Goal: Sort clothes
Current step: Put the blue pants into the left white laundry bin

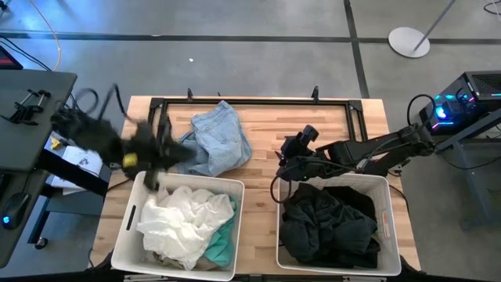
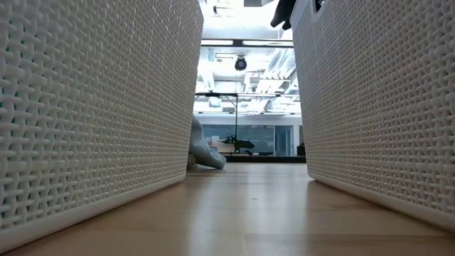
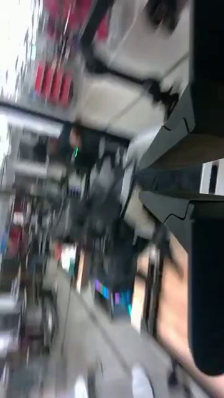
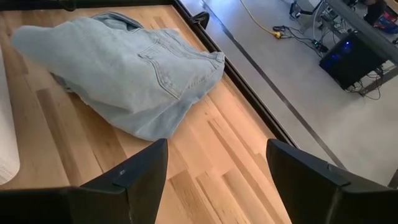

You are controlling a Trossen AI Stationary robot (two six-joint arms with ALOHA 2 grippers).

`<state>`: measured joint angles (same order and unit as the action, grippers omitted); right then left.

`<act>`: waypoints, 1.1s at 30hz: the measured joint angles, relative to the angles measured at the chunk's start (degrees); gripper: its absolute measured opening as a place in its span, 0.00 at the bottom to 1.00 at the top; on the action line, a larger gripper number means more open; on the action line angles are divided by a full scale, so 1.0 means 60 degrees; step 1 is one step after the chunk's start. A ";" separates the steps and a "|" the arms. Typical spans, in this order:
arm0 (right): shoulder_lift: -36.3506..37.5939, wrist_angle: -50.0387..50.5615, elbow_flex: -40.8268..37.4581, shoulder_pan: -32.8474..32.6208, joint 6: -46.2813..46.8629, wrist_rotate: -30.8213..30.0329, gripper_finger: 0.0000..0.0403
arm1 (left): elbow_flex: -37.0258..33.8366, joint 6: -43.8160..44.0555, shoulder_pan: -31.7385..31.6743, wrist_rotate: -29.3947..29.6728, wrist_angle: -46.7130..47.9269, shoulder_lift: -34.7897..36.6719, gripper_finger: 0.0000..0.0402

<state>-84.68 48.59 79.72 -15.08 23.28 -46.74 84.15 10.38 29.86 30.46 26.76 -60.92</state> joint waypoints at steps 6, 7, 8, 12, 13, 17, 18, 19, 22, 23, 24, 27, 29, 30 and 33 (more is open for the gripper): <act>0.0000 0.0006 0.0000 -0.0010 0.0358 0.0397 0.64 | 0.1167 -0.0015 -0.2243 0.0692 0.2966 -0.0019 0.16; 0.0000 0.0006 0.0000 -0.0016 0.0365 0.0459 0.64 | 0.1191 -0.0024 -0.2640 0.0718 0.3365 -0.0059 0.17; 0.0000 0.0009 0.0000 -0.0053 0.0365 0.0494 0.64 | 0.1196 -0.0024 -0.3100 0.0708 0.3788 -0.0134 0.18; 0.0000 0.0042 0.0000 -0.0182 0.0297 0.0550 0.64 | 0.1179 0.0197 -0.4768 0.0076 0.5454 -0.0850 0.22; 0.0000 0.0042 0.0000 -0.0203 0.0292 0.0550 0.64 | 0.1140 0.0217 -0.5122 -0.0183 0.5709 -0.1095 0.24; 0.0000 0.0046 0.0000 -0.0246 0.0332 0.0550 0.64 | 0.1103 0.0082 -0.6340 -0.1237 0.6224 -0.2173 0.32; 0.0000 0.0049 0.0000 -0.0256 0.0361 0.0557 0.64 | 0.1108 0.0019 -0.6616 -0.1625 0.6226 -0.2441 0.35; 0.0000 0.0064 0.0000 -0.0270 0.0364 0.0583 0.64 | 0.1112 -0.0002 -0.6863 -0.2060 0.6220 -0.2703 0.38; 0.0000 0.0092 0.0000 -0.0355 0.0355 0.0590 0.64 | 0.1112 -0.0211 -0.7446 -0.3188 0.6182 -0.3573 0.47; 0.0000 0.0103 0.0000 -0.0392 0.0354 0.0590 0.64 | 0.1108 -0.0365 -0.7598 -0.3433 0.6255 -0.3855 0.50; 0.0000 0.0127 0.0000 -0.0439 0.0363 0.0590 0.64 | 0.1108 -0.0421 -0.7726 -0.3530 0.6338 -0.4113 0.52; 0.0000 0.0243 0.0000 -0.0597 0.0365 0.0601 0.64 | 0.1108 -0.0425 -0.8037 -0.3485 0.6467 -0.4850 0.58; 0.0000 0.0292 0.0000 -0.0715 0.0370 0.0600 0.64 | 0.1108 -0.0489 -0.8184 -0.3479 0.6553 -0.5339 0.60; 0.0000 0.0296 0.0000 -0.0771 0.0385 0.0600 0.64 | 0.1108 -0.0539 -0.8254 -0.3493 0.6597 -0.5535 0.60; -0.0002 0.0297 0.0000 -0.0961 0.0456 0.0495 0.64 | 0.1108 -0.0971 -0.8393 -0.3373 0.6744 -0.6075 0.61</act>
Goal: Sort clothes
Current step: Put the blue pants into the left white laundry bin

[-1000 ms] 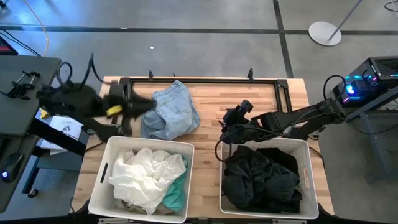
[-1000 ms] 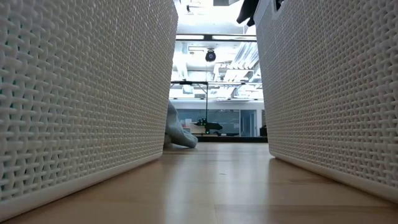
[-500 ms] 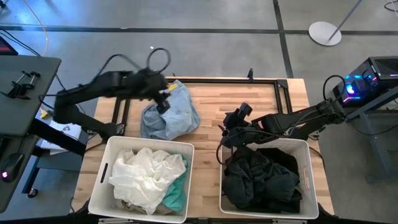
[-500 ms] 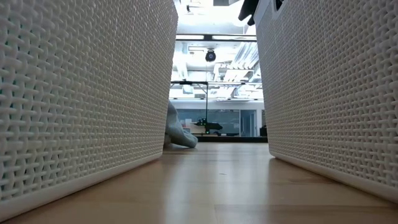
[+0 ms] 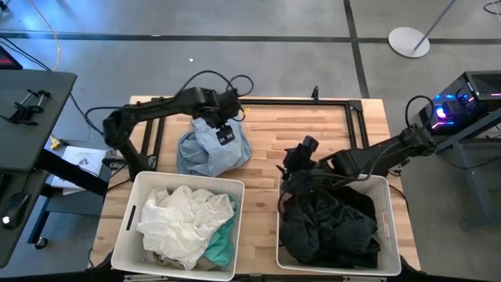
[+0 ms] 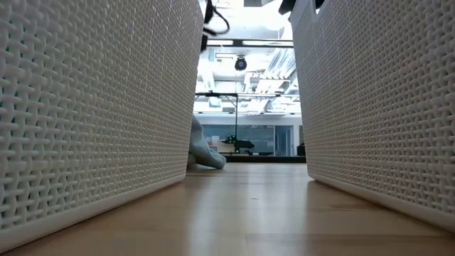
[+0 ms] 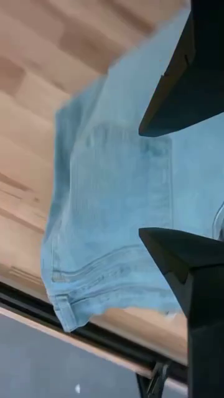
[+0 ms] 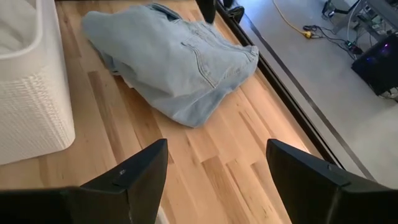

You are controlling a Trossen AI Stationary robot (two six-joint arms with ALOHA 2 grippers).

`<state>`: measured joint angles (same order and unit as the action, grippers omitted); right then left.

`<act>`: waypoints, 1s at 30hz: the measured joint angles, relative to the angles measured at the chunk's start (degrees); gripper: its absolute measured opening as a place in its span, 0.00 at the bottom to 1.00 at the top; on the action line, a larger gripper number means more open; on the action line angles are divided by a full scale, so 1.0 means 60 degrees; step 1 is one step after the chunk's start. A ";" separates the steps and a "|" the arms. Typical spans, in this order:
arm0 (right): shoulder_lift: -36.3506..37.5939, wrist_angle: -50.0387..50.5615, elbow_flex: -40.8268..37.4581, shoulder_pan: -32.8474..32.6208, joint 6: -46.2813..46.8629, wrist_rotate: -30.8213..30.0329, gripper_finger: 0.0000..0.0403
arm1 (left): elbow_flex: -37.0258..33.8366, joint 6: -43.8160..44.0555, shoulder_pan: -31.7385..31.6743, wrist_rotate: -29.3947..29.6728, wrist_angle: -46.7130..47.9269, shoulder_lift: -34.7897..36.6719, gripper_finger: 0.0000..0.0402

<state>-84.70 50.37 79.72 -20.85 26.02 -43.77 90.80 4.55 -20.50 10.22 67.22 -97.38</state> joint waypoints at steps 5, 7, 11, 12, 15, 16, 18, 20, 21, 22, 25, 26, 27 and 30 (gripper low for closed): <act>-0.0002 0.0003 0.0000 -0.0287 0.0088 -0.0365 0.64 | 0.0004 -0.0418 -0.0297 0.0080 -0.0130 -0.0759 0.61; -0.0002 0.0004 0.0000 -0.0393 0.0088 -0.0518 0.64 | 0.0000 -0.0550 -0.0421 0.0397 -0.0100 -0.1056 0.61; -0.0002 0.0024 0.0000 -0.0530 0.0084 -0.0616 0.64 | 0.0000 -0.0591 -0.0372 0.1135 -0.0245 -0.1225 0.61; -0.0002 0.0038 0.0000 -0.0548 0.0078 -0.0615 0.64 | 0.0000 -0.0549 -0.0358 0.1146 -0.0261 -0.1225 0.61; -0.0002 0.0036 0.0000 -0.0553 -0.0068 -0.0615 0.64 | 0.0000 -0.0476 -0.0298 0.1140 -0.0193 -0.1202 0.61; -0.0002 0.0039 0.0000 -0.0553 -0.0073 -0.0619 0.64 | 0.0000 -0.0476 -0.0298 0.1159 -0.0094 -0.1155 0.61; -0.0002 0.0041 0.0000 -0.0551 -0.0111 -0.0620 0.64 | 0.0000 -0.0393 -0.0248 0.1373 -0.0046 -0.1011 0.60; -0.0002 0.0036 0.0000 -0.0547 -0.0163 -0.0619 0.64 | 0.0000 -0.0309 -0.0198 0.1615 -0.0084 -0.0802 0.59; -0.0002 0.0033 0.0000 -0.0542 -0.0148 -0.0619 0.64 | 0.0000 -0.0297 -0.0162 0.1656 -0.0103 -0.0673 0.58; -0.0002 0.0029 0.0000 -0.0531 -0.0123 -0.0619 0.64 | 0.0005 -0.0269 -0.0125 0.1647 -0.0101 -0.0549 0.57; -0.0002 0.0009 0.0000 -0.0534 -0.0094 -0.0619 0.64 | 0.0011 0.0027 -0.0061 0.1319 0.0161 -0.0298 0.55; -0.0002 0.0004 0.0000 -0.0534 -0.0091 -0.0619 0.64 | 0.0011 0.0146 -0.0061 0.1120 0.0326 -0.0262 0.55; -0.0002 0.0004 0.0000 -0.0534 -0.0066 -0.0619 0.64 | 0.0011 0.0206 -0.0058 0.0963 0.0536 -0.0242 0.54; -0.0002 0.0005 0.0000 -0.0534 0.0135 -0.0615 0.64 | -0.0069 0.0372 0.0070 0.0886 0.0984 -0.0206 0.54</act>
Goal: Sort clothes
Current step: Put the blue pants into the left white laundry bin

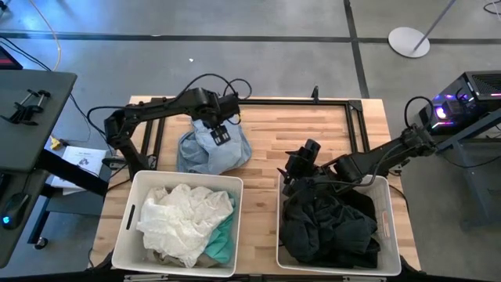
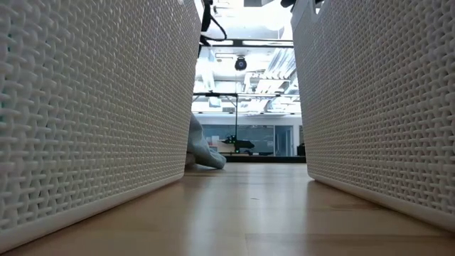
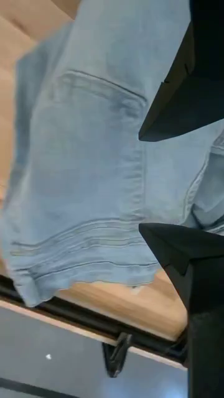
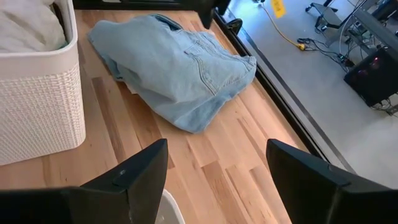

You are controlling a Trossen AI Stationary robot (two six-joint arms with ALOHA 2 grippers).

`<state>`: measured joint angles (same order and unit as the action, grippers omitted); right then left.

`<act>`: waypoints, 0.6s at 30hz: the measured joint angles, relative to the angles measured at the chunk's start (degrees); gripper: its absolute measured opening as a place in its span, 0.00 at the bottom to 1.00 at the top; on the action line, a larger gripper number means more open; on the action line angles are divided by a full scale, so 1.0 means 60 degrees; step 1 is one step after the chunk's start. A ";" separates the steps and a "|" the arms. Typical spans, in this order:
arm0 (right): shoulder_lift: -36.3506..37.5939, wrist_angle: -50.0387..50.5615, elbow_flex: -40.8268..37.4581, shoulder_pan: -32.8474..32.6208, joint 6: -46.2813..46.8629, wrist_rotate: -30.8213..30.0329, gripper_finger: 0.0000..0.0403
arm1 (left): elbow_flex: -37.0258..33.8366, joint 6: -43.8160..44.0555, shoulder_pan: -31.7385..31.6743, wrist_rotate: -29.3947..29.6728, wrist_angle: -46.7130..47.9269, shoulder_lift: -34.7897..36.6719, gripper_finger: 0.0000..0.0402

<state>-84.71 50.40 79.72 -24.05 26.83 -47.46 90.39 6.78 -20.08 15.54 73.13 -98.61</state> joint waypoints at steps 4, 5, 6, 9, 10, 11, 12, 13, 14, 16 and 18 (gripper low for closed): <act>-0.0033 -0.0002 0.0000 0.0000 0.0026 -0.0006 0.64 | -0.1037 0.0197 0.0209 0.0002 -0.0226 0.0260 0.54; -0.0054 0.0021 0.0000 0.0000 0.0024 -0.0026 0.64 | -0.1403 0.0252 0.0223 -0.0008 -0.0374 0.0339 0.54; -0.0093 0.0055 0.0000 -0.0016 0.0026 -0.0053 0.64 | -0.1766 0.0265 0.0234 -0.0002 -0.0552 0.0438 0.54; -0.0208 0.0097 0.0000 -0.0059 0.0026 -0.0055 0.64 | -0.2774 0.0270 0.0163 0.0014 -0.1507 0.0710 0.54; -0.0245 0.0097 0.0000 -0.0066 0.0023 -0.0058 0.64 | -0.3049 0.0272 0.0150 0.0001 -0.1807 0.0805 0.54; -0.0278 0.0109 0.0000 -0.0072 0.0003 -0.0056 0.64 | -0.3276 0.0276 0.0141 -0.0038 -0.2077 0.0872 0.54; -0.0320 0.0124 0.0000 -0.0079 -0.0021 -0.0049 0.64 | -0.3458 0.0254 0.0124 -0.0093 -0.2308 0.0911 0.54; -0.0340 0.0126 0.0000 -0.0080 -0.0021 -0.0045 0.64 | -0.3620 0.0197 0.0091 -0.0179 -0.2494 0.0922 0.54; -0.0346 0.0130 0.0000 -0.0080 -0.0022 -0.0044 0.64 | -0.3771 0.0142 0.0076 -0.0273 -0.2651 0.0918 0.54; -0.0346 0.0128 0.0000 -0.0080 -0.0012 -0.0045 0.64 | -0.4065 -0.0133 0.0037 -0.0431 -0.3039 0.0876 0.54; -0.0346 0.0126 0.0000 -0.0080 0.0015 -0.0044 0.64 | -0.4345 -0.0404 0.0019 -0.0656 -0.3454 0.0827 0.54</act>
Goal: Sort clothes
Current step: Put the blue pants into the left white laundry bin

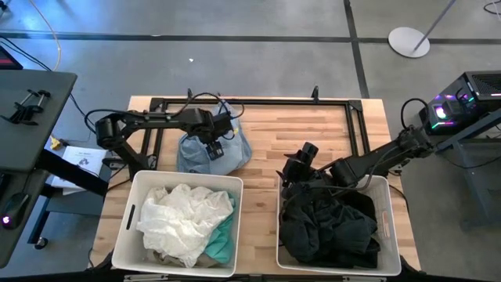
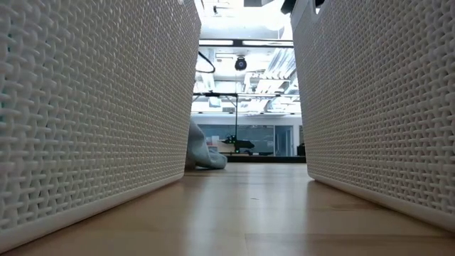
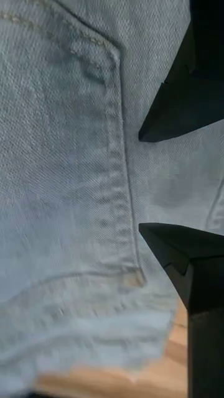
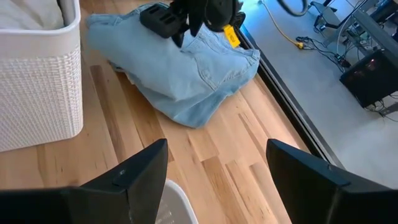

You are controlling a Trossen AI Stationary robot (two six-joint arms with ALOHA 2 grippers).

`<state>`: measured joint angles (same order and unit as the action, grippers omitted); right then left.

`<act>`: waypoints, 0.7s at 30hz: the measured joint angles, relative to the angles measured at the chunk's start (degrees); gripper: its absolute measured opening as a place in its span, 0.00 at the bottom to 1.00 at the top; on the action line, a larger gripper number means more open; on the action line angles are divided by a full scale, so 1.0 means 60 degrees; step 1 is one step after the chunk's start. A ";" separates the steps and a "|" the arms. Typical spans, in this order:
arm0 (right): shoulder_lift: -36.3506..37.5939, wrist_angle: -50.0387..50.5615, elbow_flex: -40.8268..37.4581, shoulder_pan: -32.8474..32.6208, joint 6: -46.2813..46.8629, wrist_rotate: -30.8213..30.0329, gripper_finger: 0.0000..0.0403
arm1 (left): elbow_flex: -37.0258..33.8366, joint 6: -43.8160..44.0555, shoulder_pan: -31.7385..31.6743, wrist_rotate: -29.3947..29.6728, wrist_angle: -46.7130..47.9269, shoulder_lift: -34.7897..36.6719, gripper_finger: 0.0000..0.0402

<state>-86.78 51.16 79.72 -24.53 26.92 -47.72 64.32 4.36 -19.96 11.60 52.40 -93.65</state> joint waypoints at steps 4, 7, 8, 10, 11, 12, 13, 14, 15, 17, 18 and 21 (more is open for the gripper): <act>0.0000 -0.0023 0.0000 0.0000 0.0006 0.0002 0.64 | -0.0522 -0.0300 -0.0009 -0.0555 -0.0771 -0.0061 0.53; 0.0000 -0.0029 0.0000 0.0000 0.0005 0.0026 0.64 | -0.0807 -0.0320 -0.0008 -0.0610 -0.1102 -0.0054 0.48; 0.0000 -0.0034 0.0000 0.0000 0.0002 0.0029 0.64 | -0.0910 -0.0328 -0.0008 -0.0624 -0.1245 -0.0054 0.45; 0.0000 -0.0063 0.0000 0.0000 -0.0034 0.0033 0.64 | -0.1084 -0.0347 -0.0001 -0.0655 -0.1473 -0.0057 0.35; 0.0000 -0.0069 0.0000 0.0000 -0.0033 0.0033 0.64 | -0.1187 -0.0407 0.0003 -0.0667 -0.1634 -0.0057 0.29; 0.0000 -0.0066 0.0000 0.0000 -0.0026 0.0033 0.64 | -0.1267 -0.0509 0.0007 -0.0709 -0.1761 -0.0054 0.22; 0.0000 -0.0069 0.0000 0.0000 0.0001 0.0033 0.64 | -0.1292 -0.0638 0.0007 -0.0788 -0.1806 -0.0057 0.15; 0.0000 -0.0069 0.0000 0.0000 0.0003 0.0033 0.64 | -0.1294 -0.0734 0.0009 -0.0853 -0.1816 -0.0059 0.08; 0.0000 -0.0068 0.0000 0.0000 0.0003 0.0033 0.64 | -0.1289 -0.0743 0.0042 -0.0873 -0.1834 -0.0063 0.04; 0.0000 -0.0067 0.0000 0.0000 0.0003 0.0033 0.64 | -0.1179 -0.0736 0.0137 -0.0829 -0.1800 0.0024 0.03; 0.0000 -0.0066 0.0000 0.0000 0.0003 0.0033 0.64 | -0.1072 -0.0732 0.0204 -0.0736 -0.1773 0.0061 0.02; 0.0000 -0.0062 0.0000 0.0000 -0.0018 0.0033 0.64 | -0.0603 -0.0703 0.0350 -0.0668 -0.1510 0.0364 0.01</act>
<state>-86.78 50.78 79.72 -24.53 26.81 -47.53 60.70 0.14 -17.86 7.60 43.34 -91.47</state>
